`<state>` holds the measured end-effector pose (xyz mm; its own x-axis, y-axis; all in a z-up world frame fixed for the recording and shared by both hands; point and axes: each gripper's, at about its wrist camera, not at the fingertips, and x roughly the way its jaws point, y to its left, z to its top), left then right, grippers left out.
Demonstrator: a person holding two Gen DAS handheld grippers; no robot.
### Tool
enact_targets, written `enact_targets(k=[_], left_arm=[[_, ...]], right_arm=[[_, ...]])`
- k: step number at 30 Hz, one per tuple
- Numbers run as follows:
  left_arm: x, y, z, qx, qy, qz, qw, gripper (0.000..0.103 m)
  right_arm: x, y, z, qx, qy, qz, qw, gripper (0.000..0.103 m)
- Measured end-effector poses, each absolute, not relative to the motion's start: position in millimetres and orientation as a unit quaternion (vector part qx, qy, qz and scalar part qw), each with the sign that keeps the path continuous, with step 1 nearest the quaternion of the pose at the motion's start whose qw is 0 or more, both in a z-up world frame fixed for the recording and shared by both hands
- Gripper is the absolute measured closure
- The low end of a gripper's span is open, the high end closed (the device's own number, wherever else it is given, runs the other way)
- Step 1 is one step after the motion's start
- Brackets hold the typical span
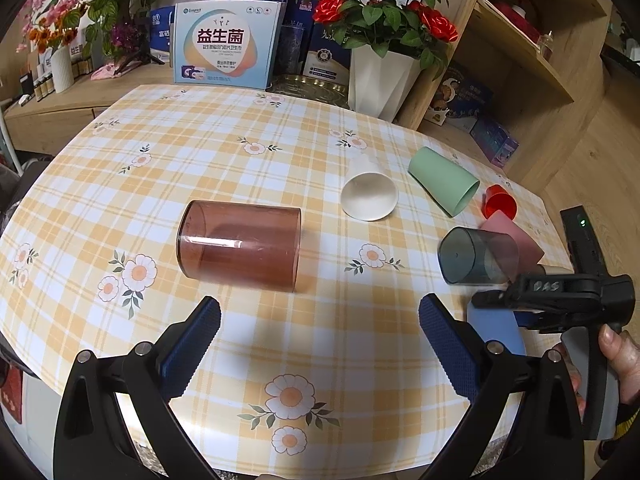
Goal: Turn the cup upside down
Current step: 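Close the right tool on the blue cup while the left tool opens and releases it, then rotate the blue cup with the right tool so its base faces up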
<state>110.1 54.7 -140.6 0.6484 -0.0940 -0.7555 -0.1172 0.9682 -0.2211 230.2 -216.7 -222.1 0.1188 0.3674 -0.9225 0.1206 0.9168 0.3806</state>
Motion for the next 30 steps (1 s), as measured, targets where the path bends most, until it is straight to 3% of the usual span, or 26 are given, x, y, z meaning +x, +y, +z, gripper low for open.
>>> enact_targets(k=[7,30], left_arm=[[110,53,-141,-0.124,0.42,0.006,0.899,0.006],[101,27,-135,-0.109,0.418,-0.011,0.902,0.006]], right_arm=[[226,-219,-220,0.196,0.652,0.1,0.726,0.048],[152,-300,-170,0.234,0.512,0.109,0.82,0.049]])
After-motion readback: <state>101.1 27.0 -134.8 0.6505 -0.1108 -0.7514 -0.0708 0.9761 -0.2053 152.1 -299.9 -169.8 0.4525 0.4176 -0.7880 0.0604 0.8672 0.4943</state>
